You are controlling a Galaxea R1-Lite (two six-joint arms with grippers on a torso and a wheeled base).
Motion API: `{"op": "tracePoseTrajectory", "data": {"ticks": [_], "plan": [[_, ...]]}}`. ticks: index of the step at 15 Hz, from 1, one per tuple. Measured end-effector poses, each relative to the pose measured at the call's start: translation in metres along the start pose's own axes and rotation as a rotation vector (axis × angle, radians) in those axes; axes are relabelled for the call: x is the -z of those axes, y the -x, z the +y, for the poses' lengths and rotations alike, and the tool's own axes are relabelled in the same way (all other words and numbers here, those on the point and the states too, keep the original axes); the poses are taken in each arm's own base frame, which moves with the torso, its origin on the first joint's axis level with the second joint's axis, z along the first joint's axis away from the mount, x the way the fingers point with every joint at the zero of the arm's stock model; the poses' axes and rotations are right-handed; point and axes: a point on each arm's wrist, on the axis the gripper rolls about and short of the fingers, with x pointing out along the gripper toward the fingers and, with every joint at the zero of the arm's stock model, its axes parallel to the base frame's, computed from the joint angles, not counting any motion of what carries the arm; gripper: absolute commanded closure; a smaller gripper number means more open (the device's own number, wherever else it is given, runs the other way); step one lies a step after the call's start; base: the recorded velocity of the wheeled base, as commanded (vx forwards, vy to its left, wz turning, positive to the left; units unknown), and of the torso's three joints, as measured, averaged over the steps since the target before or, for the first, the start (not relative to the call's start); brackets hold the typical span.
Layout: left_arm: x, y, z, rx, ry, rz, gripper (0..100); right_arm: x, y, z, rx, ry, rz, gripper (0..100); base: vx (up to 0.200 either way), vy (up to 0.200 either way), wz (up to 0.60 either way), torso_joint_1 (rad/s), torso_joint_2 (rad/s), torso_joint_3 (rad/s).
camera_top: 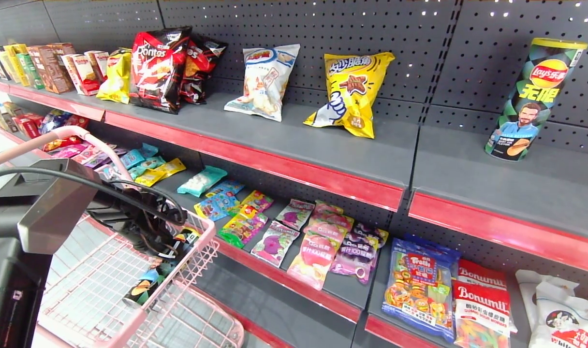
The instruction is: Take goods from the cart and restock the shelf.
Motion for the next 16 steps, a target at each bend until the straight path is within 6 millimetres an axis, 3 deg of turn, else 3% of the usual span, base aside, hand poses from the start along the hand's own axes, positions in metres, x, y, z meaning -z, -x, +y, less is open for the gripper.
{"op": "tracePoseTrajectory", "data": {"ticks": [3,8,12,16], "plan": [[0.0,0.02,-0.005,-0.008,-0.003,-0.026,100,0.0,0.0,0.0,0.0,0.0,0.001,0,0.0,0.0,0.0,0.0,0.0,0.0],[0.01,0.076,-0.017,-0.033,-0.005,-0.111,100,0.0,0.0,0.0,0.0,0.0,0.001,0,0.0,0.0,0.0,0.0,0.0,0.0],[0.031,0.144,-0.038,-0.09,-0.017,-0.23,100,0.0,0.0,0.0,0.0,0.0,0.001,0,0.0,0.0,0.0,0.0,0.0,0.0],[0.068,0.211,-0.076,-0.14,-0.049,-0.356,100,0.0,0.0,0.0,0.0,0.0,0.001,0,0.0,0.0,0.0,0.0,0.0,0.0]]}}
